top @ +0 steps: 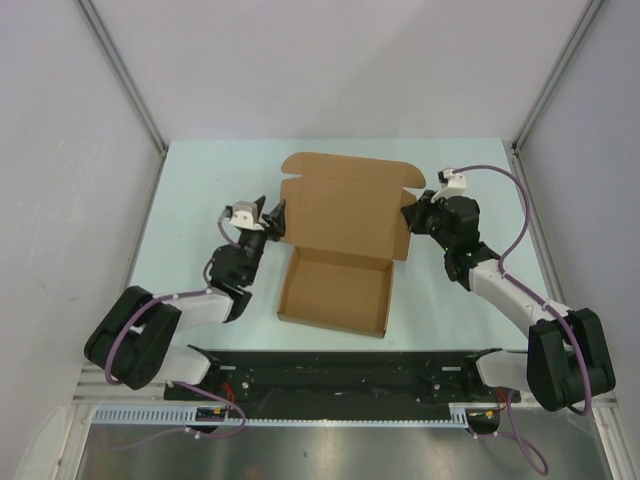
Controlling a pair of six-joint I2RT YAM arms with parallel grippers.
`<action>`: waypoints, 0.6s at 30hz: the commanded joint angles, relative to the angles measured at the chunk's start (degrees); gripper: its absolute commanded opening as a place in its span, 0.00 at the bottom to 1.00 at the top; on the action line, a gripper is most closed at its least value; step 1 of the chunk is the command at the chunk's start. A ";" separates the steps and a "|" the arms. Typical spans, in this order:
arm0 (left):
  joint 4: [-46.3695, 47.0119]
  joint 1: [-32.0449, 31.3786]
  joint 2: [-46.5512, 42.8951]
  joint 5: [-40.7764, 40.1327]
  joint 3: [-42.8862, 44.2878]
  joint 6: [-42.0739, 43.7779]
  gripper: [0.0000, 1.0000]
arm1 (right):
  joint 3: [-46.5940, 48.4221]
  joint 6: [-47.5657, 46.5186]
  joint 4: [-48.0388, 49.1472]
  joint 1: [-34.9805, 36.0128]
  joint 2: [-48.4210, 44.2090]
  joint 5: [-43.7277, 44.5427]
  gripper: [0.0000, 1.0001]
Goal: Fold the paper box
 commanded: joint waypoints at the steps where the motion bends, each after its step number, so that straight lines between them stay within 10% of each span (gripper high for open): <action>1: 4.45 5.51 -0.20 8.03 4.77 -8.92 0.57 | 2.20 -1.00 1.36 0.24 -1.45 -0.89 0.04; 9: 10.07 21.67 6.31 40.42 10.04 -33.53 0.67 | 2.20 -0.56 1.79 -0.12 -1.19 -2.47 0.04; 18: 5.33 25.30 14.83 54.44 18.31 -41.28 0.65 | 2.29 -0.38 2.76 -0.38 -0.22 -3.26 0.04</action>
